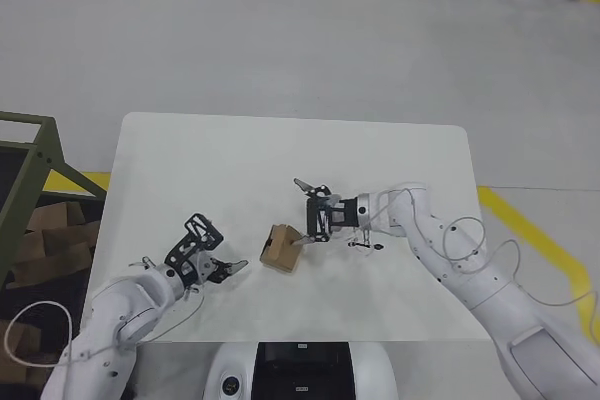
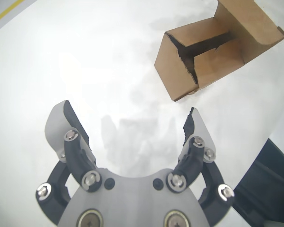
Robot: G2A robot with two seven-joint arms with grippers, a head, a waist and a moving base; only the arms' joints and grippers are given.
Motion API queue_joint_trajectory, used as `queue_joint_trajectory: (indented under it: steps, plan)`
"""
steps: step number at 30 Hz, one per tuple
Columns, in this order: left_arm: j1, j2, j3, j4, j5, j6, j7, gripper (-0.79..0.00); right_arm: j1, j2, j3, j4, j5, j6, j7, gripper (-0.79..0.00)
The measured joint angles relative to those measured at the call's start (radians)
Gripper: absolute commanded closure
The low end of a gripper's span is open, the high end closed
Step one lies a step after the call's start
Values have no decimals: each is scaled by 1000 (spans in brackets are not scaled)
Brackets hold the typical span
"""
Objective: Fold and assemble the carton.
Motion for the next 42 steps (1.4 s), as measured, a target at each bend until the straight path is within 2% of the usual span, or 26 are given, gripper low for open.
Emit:
queue_joint_trajectory:
  steps: [7,16,34,42]
  plan:
    - [-45,1,39,23,9,23,-53,-785,-20,5,13,-36,-2,-5,14,-785]
    - [-104,-3,93,52,-16,67,-67,-785,-27,10,31,-59,-1,-15,15,-785]
    - [-186,-3,179,103,13,89,-129,-785,-61,24,62,-92,-4,-58,50,-785]
    - [-222,-6,233,98,18,105,-176,-785,-64,21,70,-92,11,-22,115,-785]
